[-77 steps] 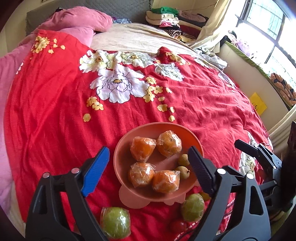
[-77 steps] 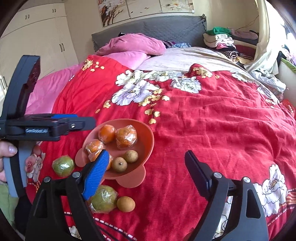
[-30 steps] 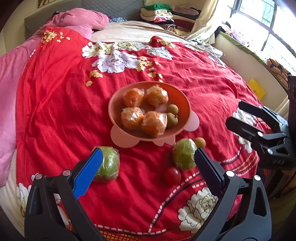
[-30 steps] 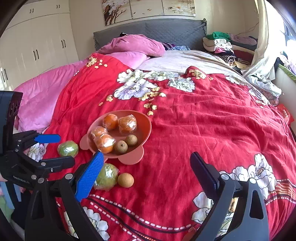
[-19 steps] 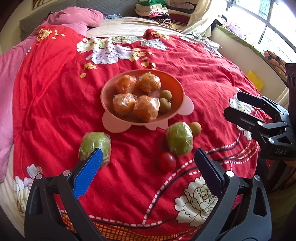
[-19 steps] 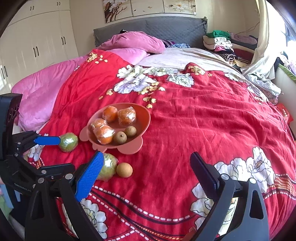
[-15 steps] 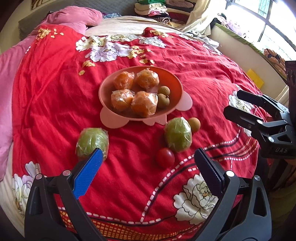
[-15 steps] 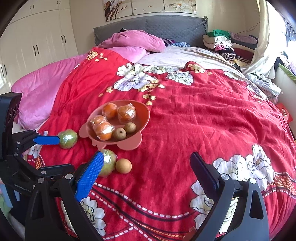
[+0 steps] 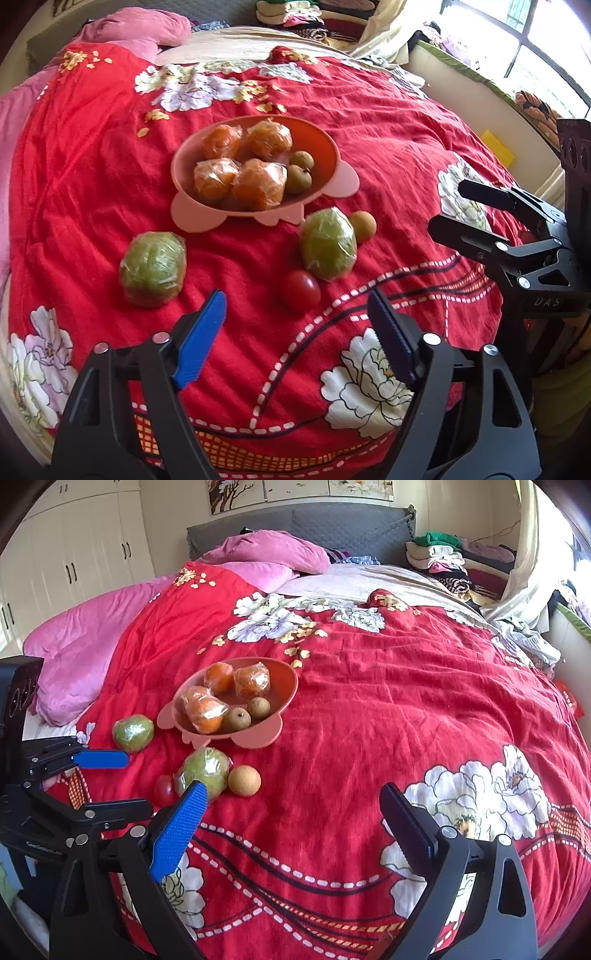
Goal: Organize fruits
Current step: 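Move both tools toward the red tomato and a brown fruit, then grasp the red tomato with the left tool while the right tool grasps a brown fruit, then lift the tomato and brown fruit and carry both over the pink bowl, then open the right tool to drop the brown fruit while the left tool releases the tomato, then withdraw both open tools up and away from the pink bowl, then move both open tools toward the two bagged green fruits on the bed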
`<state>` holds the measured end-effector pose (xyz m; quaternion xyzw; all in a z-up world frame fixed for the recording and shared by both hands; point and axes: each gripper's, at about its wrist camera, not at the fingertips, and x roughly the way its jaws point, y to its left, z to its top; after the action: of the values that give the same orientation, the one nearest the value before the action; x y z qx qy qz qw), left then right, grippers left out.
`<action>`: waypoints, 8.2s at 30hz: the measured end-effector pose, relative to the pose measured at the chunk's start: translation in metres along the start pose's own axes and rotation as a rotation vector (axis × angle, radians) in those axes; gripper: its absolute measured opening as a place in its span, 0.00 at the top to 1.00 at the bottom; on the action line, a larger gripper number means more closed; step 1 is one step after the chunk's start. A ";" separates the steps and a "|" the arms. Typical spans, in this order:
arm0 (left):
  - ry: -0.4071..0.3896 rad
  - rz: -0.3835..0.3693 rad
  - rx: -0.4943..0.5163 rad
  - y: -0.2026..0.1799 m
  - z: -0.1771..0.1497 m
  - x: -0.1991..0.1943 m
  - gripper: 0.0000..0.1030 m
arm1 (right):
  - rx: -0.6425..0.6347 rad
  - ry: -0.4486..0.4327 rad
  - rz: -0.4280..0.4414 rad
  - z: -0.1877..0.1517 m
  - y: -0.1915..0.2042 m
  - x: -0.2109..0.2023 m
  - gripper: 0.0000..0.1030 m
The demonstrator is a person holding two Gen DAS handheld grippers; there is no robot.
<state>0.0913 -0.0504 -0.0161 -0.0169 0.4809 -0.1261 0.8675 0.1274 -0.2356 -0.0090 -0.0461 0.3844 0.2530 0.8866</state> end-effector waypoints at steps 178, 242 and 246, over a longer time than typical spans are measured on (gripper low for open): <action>-0.101 0.055 -0.134 0.084 0.102 0.027 0.14 | -0.002 -0.028 0.079 0.069 -0.001 0.068 0.20; -0.215 0.105 -0.132 0.068 0.059 -0.061 0.10 | -0.049 -0.137 0.063 0.058 0.033 -0.015 0.05; -0.213 0.107 -0.131 0.066 0.054 -0.062 0.10 | -0.054 -0.130 0.065 0.054 0.037 -0.015 0.05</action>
<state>0.1187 0.0234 0.0539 -0.0614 0.3935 -0.0454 0.9161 0.1363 -0.1946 0.0436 -0.0410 0.3205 0.2944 0.8994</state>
